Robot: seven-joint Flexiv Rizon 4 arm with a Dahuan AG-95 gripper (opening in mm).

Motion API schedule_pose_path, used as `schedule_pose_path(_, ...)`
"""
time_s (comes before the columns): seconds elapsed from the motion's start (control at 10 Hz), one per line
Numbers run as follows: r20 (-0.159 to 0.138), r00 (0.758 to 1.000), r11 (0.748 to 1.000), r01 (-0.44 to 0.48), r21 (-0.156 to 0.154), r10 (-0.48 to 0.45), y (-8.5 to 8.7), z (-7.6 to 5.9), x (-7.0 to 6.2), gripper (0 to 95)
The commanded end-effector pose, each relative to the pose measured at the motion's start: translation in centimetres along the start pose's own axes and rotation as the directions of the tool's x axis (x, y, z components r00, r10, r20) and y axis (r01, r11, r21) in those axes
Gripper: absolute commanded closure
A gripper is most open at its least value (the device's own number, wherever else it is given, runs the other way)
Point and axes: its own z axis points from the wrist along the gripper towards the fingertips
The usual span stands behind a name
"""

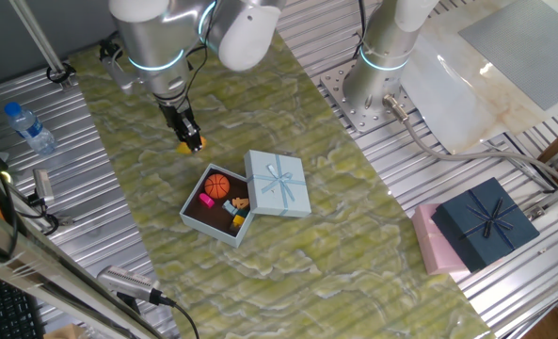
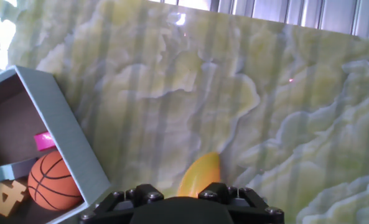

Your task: Take everything out of the gift box

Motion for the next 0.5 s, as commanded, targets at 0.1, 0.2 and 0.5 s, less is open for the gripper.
schedule_pose_path(0.1,0.0,1.0,1.0,-0.007,0.004,0.007,0.0,0.0,0.0,38.0)
schedule_pose_path(0.2,0.002,1.0,1.0,-0.015,0.002,0.015,0.2,0.0,0.0,38.0)
schedule_pose_path(0.5,0.004,0.999,1.0,-0.031,0.001,0.031,2.6,-1.5,-0.2,38.0)
